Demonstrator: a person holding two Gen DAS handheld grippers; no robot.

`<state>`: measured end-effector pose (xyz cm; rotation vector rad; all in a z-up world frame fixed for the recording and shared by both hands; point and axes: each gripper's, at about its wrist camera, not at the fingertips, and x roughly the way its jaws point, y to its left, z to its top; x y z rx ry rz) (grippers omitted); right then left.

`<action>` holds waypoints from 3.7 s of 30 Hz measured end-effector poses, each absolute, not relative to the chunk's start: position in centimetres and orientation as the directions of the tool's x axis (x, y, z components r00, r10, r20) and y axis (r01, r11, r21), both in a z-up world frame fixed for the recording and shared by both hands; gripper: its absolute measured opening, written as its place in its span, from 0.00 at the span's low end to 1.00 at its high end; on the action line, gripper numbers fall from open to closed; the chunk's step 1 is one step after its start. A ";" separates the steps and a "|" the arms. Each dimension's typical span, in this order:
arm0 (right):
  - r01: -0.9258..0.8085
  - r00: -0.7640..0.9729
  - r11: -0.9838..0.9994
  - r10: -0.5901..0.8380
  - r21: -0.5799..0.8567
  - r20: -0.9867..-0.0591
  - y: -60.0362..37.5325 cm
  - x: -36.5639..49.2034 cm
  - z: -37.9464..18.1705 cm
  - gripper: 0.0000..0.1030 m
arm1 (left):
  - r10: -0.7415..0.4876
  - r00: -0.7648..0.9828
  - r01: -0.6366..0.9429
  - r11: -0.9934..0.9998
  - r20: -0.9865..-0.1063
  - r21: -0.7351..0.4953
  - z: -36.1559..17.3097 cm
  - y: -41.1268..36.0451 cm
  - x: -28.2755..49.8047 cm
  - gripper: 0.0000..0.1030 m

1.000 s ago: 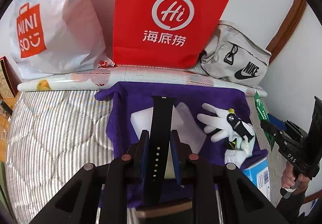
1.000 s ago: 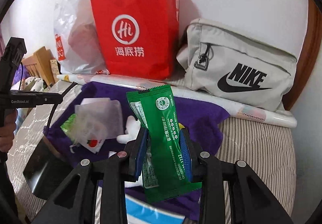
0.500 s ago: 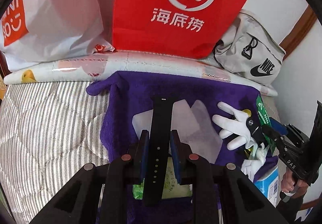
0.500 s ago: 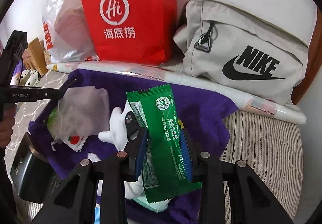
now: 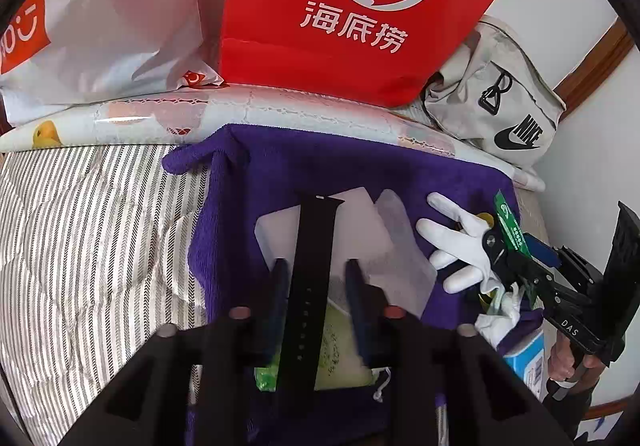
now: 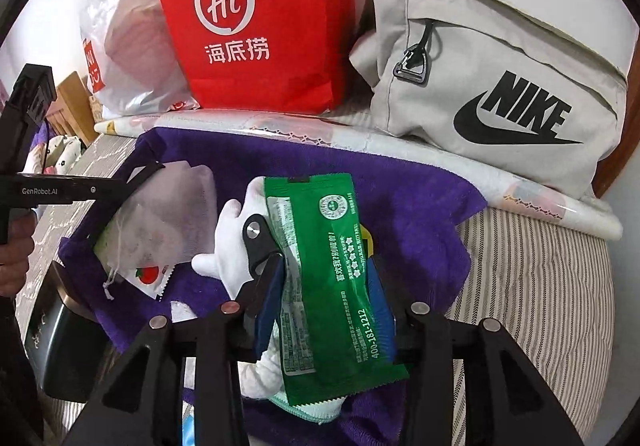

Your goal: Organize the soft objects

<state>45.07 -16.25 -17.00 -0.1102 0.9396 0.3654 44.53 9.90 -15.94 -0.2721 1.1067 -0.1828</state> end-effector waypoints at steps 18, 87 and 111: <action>-0.330 0.602 0.943 0.251 0.050 -0.758 -16.8 38.3 -10.7 0.77 | -0.177 0.529 0.025 0.981 -0.830 -0.193 -9.5 8.4 36.3 0.64; -0.164 0.761 0.979 0.205 0.123 -0.615 -20.5 4.7 -2.0 1.00 | -0.065 0.746 0.034 0.998 -0.663 -0.059 -0.5 -1.6 5.0 0.95; -0.165 0.768 0.979 0.202 0.116 -0.608 -20.4 4.2 -1.5 1.00 | -0.061 0.746 0.034 0.998 -0.663 -0.053 -0.4 -1.9 4.5 0.95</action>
